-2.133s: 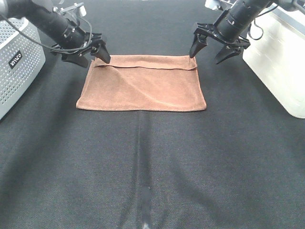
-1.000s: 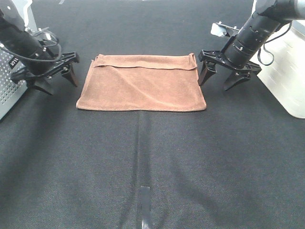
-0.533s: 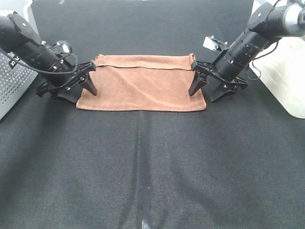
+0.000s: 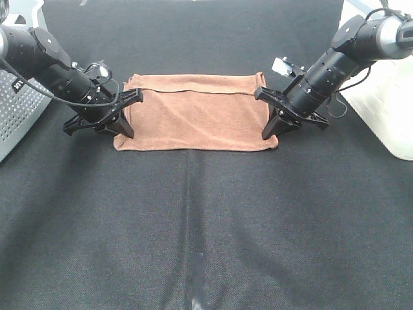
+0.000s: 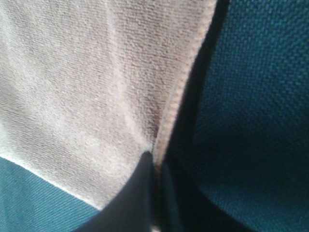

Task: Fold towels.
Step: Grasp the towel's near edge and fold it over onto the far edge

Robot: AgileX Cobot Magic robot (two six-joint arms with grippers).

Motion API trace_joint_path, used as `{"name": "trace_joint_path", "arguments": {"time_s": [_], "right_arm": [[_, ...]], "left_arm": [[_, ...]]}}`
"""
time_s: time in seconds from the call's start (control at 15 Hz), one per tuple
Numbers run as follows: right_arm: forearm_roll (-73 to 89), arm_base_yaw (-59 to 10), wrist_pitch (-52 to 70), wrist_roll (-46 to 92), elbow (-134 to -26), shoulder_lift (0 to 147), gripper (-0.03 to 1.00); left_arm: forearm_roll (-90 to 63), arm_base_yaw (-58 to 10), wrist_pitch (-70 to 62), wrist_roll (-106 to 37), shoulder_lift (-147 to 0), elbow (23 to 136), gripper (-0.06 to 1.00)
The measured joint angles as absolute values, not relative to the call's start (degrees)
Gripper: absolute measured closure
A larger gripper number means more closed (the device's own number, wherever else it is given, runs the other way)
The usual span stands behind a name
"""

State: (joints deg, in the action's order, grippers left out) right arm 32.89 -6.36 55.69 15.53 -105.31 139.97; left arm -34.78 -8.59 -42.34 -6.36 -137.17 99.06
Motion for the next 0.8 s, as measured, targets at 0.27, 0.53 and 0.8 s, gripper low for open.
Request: {"name": "trace_joint_path", "arguments": {"time_s": [0.27, 0.53, 0.8], "right_arm": [[33.06, -6.36, 58.21, 15.53, -103.82, 138.83, 0.97], [33.8, -6.36, 54.32, 17.19, -88.24, 129.14, 0.97], [35.75, -6.76, 50.65, 19.71, -78.27, 124.56, 0.97]], "left_arm": [[-27.96, -8.59, -47.38, -6.65, -134.76, 98.49, 0.92], [-27.16, -8.71, -47.96, -10.14, -128.86, 87.2, 0.92], [-27.16, -8.77, -46.35, -12.43, -123.07, 79.7, 0.92]]}}
